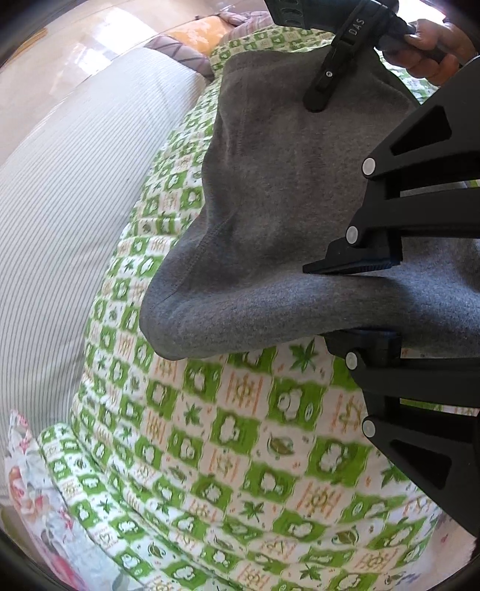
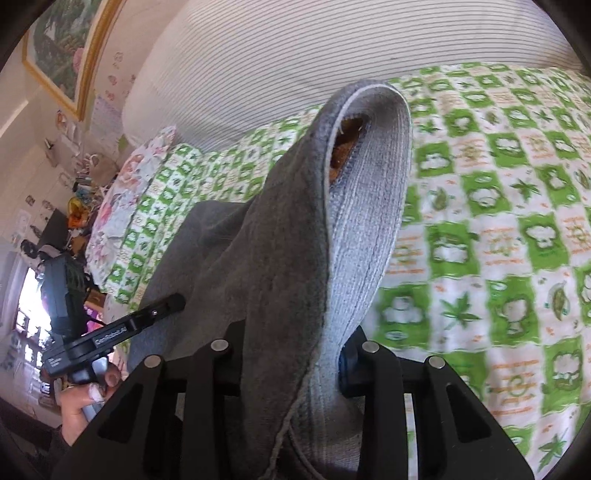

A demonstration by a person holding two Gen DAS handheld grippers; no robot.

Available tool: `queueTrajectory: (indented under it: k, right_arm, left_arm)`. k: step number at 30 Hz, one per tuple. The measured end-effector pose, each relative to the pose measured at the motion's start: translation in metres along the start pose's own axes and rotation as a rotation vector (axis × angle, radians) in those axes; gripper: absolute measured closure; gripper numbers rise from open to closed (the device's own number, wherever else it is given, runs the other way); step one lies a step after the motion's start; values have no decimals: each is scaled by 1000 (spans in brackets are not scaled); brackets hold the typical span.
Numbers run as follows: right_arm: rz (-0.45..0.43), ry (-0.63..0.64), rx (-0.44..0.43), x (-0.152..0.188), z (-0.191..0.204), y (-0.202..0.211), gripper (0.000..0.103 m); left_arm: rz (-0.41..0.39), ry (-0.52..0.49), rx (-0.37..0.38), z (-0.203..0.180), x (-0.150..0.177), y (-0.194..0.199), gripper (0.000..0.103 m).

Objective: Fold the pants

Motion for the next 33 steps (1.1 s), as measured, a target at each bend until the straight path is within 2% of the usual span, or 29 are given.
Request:
queueTrajectory:
  k: [4,10,24,33]
  right_arm:
    - [-9,-8,-32,-11,9,-6,69]
    - [-6,-16,-46,-39,14,-28,69]
    - [22,62,10,-112,-4,-71,69]
    - [28,92,19,-139,-19,-91,69]
  left_arm:
    - [-18,6,-3,5,-10,5,81]
    - [-54,12,-6,7,-43,5,82]
    - [-74,17,-15,-1,-103,-27,83]
    - [-76,27,-21,0,-125,-49,83]
Point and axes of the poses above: each gripper's, at about its wrist camera, not at the fingertips, and y roughly against the way its jaws point, z to its left, x to its underside, the point moved 4 cm from there along -y, roughly the way its jaws point, and after that the axes turned 10 degrees about y, right-handed, at the moved point
